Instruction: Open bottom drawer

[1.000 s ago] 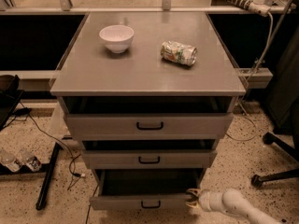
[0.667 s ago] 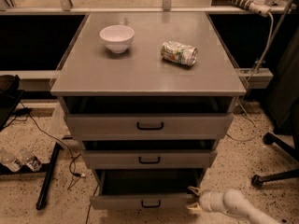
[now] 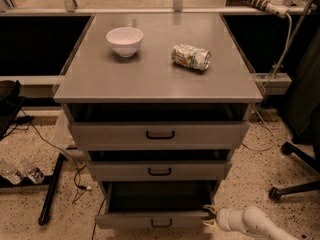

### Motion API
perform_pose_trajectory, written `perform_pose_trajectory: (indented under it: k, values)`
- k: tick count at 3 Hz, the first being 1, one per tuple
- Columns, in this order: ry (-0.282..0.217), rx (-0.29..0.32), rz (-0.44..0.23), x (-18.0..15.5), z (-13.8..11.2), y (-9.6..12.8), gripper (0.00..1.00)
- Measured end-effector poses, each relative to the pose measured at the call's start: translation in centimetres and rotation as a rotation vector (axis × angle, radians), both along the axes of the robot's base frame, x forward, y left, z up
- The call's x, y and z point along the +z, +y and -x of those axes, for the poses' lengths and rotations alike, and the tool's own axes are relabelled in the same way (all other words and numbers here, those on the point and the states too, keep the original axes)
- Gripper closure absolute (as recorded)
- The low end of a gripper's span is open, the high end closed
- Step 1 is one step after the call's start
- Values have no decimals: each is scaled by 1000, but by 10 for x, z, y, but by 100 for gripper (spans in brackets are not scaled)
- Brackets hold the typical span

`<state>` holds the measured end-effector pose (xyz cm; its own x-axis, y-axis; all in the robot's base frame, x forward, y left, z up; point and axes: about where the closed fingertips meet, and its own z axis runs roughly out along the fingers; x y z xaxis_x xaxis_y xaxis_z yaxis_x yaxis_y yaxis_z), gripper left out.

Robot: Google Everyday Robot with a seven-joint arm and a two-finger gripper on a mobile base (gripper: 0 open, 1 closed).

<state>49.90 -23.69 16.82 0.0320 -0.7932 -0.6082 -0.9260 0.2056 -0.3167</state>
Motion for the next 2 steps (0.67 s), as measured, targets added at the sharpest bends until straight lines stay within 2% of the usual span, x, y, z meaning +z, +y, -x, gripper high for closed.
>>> perform_pose_trajectory:
  k: [1,2]
  values:
    - [0,0,0,2,0,0,98]
    - [0,0,0,4,0,0,100]
